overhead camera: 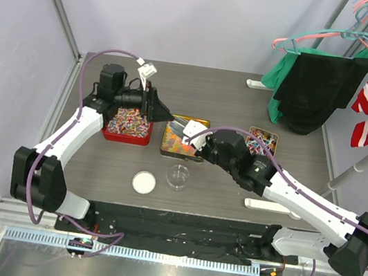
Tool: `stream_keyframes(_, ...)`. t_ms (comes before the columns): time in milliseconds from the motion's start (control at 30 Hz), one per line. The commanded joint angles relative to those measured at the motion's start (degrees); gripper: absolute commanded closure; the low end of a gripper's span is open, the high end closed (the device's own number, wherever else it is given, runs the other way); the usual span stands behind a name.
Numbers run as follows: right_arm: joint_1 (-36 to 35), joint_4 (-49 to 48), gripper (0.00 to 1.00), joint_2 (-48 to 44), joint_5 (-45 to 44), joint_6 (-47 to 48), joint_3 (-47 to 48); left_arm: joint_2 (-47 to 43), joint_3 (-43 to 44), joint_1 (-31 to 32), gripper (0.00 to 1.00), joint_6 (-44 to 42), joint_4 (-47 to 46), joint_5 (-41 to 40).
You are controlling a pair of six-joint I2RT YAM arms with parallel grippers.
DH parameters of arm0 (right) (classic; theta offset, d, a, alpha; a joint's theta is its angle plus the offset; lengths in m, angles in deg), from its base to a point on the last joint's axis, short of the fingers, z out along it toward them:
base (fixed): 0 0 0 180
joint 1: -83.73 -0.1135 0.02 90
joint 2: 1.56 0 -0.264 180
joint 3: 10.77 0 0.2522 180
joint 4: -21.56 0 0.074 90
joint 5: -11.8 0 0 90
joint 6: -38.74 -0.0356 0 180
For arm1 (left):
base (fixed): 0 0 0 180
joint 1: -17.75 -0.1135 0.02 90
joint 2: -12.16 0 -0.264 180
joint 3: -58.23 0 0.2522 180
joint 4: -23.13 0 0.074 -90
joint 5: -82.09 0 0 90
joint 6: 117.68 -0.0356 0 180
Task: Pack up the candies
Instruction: Adjust the spatula.
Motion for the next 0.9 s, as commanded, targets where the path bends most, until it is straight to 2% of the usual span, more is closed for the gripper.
stream_keyframes(0,-0.3,-2.1,0.99,0.1,0.5,-0.1,5.0,1.2,0.4,1.7,0.36,-4.7,3.1,-2.0)
stream_keyframes(167,-0.3,-0.6,0.99,-0.4,1.1,-0.2,7.8,2.4,0.3,2.1,0.37,-7.0,5.7,-6.1)
stream_keyframes(333,-0.3,0.6,0.99,-0.9,2.6,-0.6,8.7,4.0,1.2,2.0,0.38,-7.8,6.9,-6.7)
stream_keyframes(533,-0.3,-2.2,0.99,-0.1,0.2,-0.1,5.2,2.9,3.8,1.6,0.34,-6.1,6.8,-6.1)
stream_keyframes(667,-0.3,-5.5,0.99,0.3,-2.2,0.8,1.5,-1.2,7.6,-1.7,0.30,-5.5,8.0,-7.3)
stream_keyframes(833,-0.3,-7.1,0.99,0.1,-3.3,1.6,-0.2,-4.9,10.6,-4.3,0.24,-13.4,15.2,-19.1)
stream_keyframes(867,-0.3,-7.1,0.99,0.1,-3.2,1.5,-0.1,-5.4,10.3,-4.4,0.20,-14.4,15.7,-25.3)
